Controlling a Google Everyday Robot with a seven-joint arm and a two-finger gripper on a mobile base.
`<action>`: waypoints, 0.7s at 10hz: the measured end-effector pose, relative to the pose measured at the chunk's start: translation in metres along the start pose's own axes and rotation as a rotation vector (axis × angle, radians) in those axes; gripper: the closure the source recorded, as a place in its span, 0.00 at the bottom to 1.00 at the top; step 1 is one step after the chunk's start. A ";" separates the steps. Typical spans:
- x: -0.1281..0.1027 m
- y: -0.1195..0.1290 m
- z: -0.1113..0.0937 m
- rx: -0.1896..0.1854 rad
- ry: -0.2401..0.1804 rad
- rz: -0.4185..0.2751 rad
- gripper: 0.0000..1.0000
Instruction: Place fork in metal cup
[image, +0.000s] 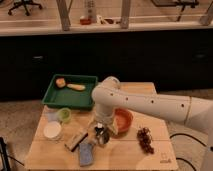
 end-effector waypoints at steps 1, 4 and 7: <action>0.000 0.000 -0.001 -0.001 0.003 -0.001 0.20; 0.003 0.000 -0.005 0.010 0.014 0.002 0.20; 0.005 -0.001 -0.009 0.020 0.028 0.000 0.20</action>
